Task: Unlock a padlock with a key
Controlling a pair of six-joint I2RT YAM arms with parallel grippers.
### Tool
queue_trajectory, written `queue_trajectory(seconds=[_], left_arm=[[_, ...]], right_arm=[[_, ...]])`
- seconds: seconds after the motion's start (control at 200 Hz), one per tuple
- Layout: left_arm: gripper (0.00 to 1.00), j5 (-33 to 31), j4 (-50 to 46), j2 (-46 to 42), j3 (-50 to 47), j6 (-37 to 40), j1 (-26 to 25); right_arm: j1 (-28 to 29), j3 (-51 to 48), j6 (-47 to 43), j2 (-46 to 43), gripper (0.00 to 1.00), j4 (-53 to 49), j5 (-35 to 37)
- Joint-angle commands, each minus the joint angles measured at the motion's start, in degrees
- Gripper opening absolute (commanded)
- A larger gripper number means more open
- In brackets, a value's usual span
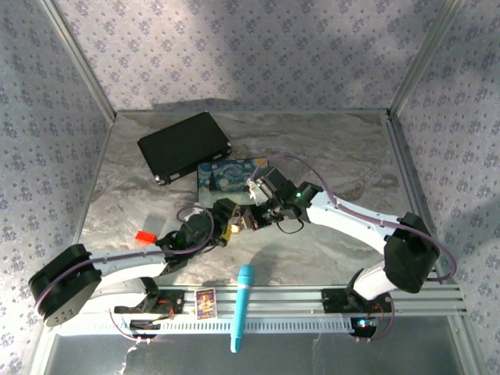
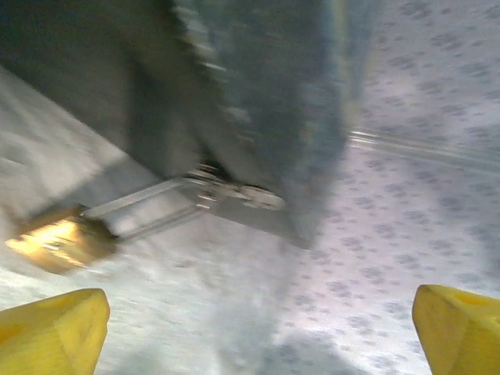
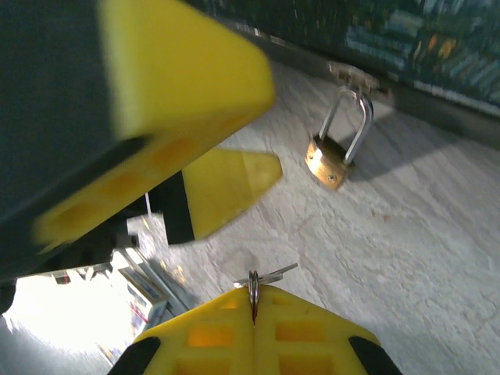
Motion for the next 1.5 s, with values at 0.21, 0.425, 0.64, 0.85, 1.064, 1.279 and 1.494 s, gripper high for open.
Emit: queue_trajectory(seconds=[0.21,0.425,0.64,0.85,1.064,1.279,1.494], left_arm=[[1.0,2.69,15.99,1.56,-1.24,-11.76,0.25],[0.73,1.65,17.45,-0.58,-2.36,-10.06,1.03],[0.59,0.54,7.68,-6.45,-2.33,-8.45,1.27],[0.53,0.51,4.13,-8.94,-2.84,-7.94,2.01],[0.36,-0.47,-0.24,-11.63,-3.13,-7.5,2.35],[0.13,-0.54,-4.06,-13.49,-2.66,-6.56,2.62],[0.02,-1.23,-6.94,-14.69,-2.57,-5.42,2.62]], right_arm=[[4.26,7.2,2.97,3.46,0.0,7.74,4.23],[6.25,8.44,3.4,5.36,0.0,7.68,4.42],[4.71,6.76,3.43,1.6,0.0,6.54,4.83],[4.64,4.32,3.03,0.83,0.0,5.12,4.96],[4.47,3.52,2.91,0.57,0.0,4.33,4.73],[4.16,3.82,2.28,0.68,0.0,4.18,4.15],[3.69,3.93,1.5,0.19,0.0,3.18,4.63]])
